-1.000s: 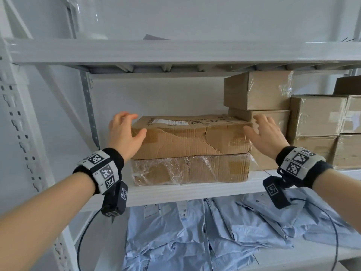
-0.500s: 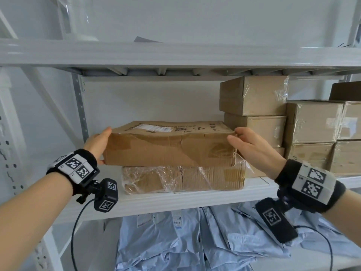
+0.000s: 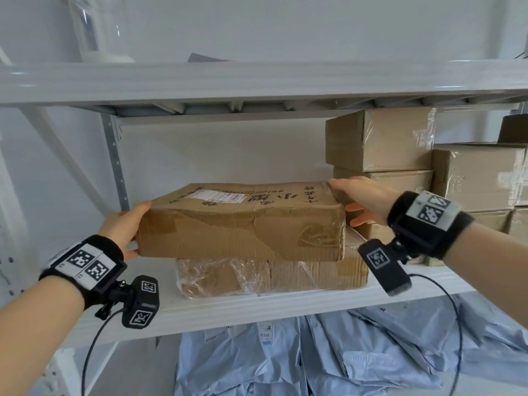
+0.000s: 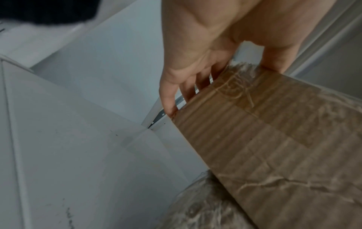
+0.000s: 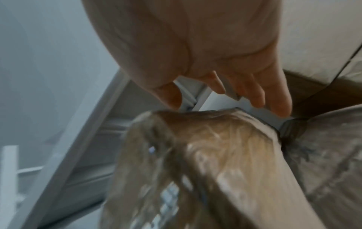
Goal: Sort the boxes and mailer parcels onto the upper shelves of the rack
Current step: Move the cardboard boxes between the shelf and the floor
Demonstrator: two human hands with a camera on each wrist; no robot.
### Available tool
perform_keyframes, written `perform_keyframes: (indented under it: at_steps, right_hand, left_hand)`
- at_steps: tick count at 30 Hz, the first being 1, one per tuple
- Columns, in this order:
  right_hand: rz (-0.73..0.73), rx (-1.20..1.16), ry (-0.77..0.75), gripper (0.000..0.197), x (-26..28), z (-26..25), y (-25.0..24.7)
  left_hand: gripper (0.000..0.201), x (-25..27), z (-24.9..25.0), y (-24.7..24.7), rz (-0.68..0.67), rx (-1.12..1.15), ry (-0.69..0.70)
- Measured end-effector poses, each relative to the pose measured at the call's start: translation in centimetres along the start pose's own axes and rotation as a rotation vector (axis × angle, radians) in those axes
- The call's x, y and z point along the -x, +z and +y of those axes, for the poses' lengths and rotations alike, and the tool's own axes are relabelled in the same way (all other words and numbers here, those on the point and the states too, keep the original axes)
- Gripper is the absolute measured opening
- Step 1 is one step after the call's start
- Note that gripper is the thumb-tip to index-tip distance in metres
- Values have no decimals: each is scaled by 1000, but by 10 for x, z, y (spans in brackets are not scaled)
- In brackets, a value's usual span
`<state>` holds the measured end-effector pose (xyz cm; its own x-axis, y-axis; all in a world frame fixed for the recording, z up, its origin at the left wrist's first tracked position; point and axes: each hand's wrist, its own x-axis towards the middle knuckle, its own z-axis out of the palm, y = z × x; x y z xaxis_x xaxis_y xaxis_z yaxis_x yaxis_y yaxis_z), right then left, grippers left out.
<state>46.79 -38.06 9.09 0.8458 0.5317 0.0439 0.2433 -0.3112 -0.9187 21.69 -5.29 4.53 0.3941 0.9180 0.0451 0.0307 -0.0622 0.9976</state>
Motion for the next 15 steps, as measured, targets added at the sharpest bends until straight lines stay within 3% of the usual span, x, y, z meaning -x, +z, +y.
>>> perform_keyframes:
  at_steps: [4, 7, 10, 15]
  right_hand:
    - [-149, -103, 179, 68, -16, -1, 0]
    - [-217, -153, 165, 63, -21, 3, 0]
    - [-245, -199, 163, 72, -19, 2, 0]
    - [-287, -220, 99, 62, -9, -3, 2]
  left_hand:
    - [51, 2, -3, -3, -13, 30, -3]
    - [46, 5, -8, -5, -5, 87, 1]
    - [36, 10, -12, -6, -19, 143, 38]
    - [15, 15, -18, -12, -50, 235, 31]
